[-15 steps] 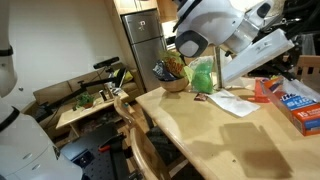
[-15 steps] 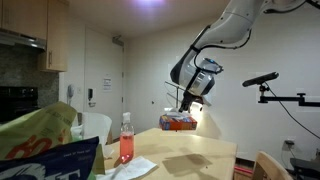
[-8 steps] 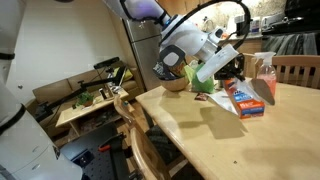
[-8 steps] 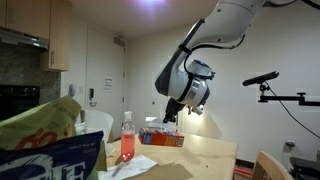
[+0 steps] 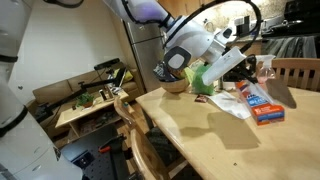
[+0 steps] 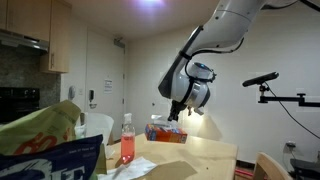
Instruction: Take a ziplock bag out of the box and put it on the table
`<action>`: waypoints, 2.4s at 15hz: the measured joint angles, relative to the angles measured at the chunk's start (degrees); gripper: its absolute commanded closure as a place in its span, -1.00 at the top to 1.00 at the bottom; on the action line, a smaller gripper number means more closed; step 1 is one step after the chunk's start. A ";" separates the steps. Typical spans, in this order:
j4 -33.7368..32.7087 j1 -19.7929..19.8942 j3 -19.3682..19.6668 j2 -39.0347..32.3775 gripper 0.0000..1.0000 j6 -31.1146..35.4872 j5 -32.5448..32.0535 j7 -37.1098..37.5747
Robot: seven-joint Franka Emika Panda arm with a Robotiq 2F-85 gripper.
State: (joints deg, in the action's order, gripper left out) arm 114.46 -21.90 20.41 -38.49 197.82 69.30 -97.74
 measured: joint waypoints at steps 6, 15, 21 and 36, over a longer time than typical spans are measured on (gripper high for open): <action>-0.27 0.95 10.78 -2.16 -1.00 -0.07 0.85 7.48; -0.89 -2.26 8.60 -9.29 -1.00 -2.68 0.56 8.18; -1.38 -4.60 8.28 -10.40 -1.00 1.66 -1.31 8.26; -3.54 -11.45 17.98 -23.34 -1.00 -15.00 -10.18 20.32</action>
State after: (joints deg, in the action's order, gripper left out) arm 110.92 -33.34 38.39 -61.82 182.83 59.12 -77.42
